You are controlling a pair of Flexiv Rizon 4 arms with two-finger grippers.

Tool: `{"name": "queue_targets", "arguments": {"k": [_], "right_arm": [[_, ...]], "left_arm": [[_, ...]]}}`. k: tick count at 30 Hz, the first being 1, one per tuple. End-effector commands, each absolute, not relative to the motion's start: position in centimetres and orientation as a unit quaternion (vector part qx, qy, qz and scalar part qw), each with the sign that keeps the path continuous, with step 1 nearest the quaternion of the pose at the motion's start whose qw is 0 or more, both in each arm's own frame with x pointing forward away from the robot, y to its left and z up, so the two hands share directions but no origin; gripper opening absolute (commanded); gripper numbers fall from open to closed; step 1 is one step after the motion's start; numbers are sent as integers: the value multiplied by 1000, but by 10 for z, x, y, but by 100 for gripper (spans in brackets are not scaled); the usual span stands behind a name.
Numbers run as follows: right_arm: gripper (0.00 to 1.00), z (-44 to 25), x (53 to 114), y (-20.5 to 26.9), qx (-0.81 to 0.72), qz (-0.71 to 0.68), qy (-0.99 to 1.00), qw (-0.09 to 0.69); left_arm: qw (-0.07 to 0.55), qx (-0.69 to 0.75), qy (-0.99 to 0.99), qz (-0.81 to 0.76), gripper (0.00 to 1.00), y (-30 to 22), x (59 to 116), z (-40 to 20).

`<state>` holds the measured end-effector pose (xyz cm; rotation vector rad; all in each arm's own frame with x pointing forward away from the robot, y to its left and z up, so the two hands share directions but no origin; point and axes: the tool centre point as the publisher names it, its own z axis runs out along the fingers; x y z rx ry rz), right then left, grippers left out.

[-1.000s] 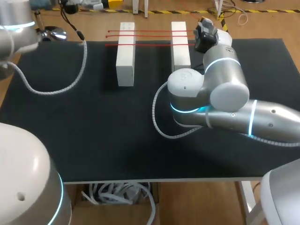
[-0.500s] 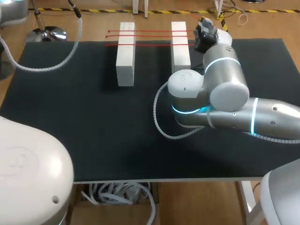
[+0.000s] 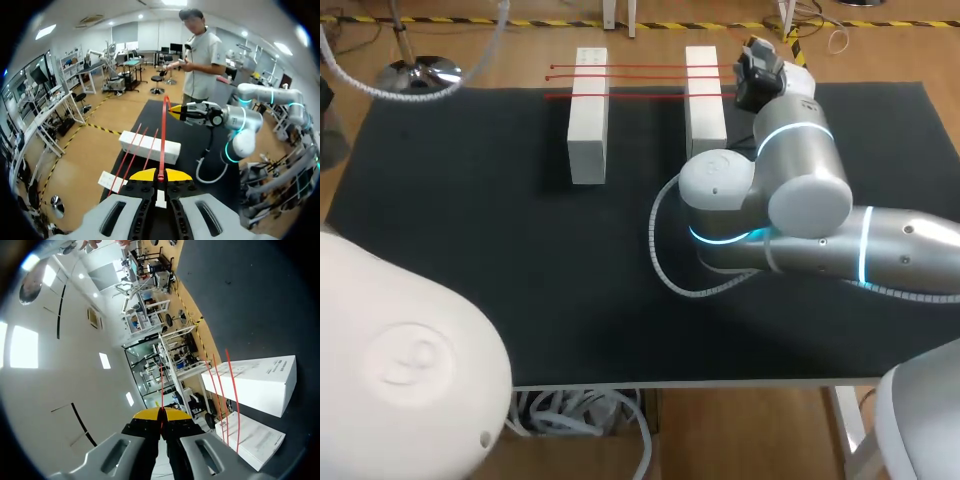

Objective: Grab the tape and strap the tape.

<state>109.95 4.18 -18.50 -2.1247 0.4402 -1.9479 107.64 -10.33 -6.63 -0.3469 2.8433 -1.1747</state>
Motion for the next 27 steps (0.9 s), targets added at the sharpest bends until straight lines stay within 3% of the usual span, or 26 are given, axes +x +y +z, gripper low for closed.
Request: {"name": "queue_targets", "arguments": {"k": [1,14,21,24,27], "right_arm": [[0,-183,1099,42,-726,-662,150,111],[0,-183,1099,42,-726,-662,150,111],[0,-183,1099,42,-726,-662,150,111],[0,-183,1099,42,-726,-662,150,111],[0,-183,1099,42,-726,-662,150,111]], "left_arm": [[-42,-148,988,-31,0,-107,1078,-56],[-31,-160,973,162,0,-115,1073,-40],[54,30,987,150,0,-119,1068,-41],[46,151,970,184,0,-128,1065,-44],[37,175,966,185,0,-130,1067,-47]]}}
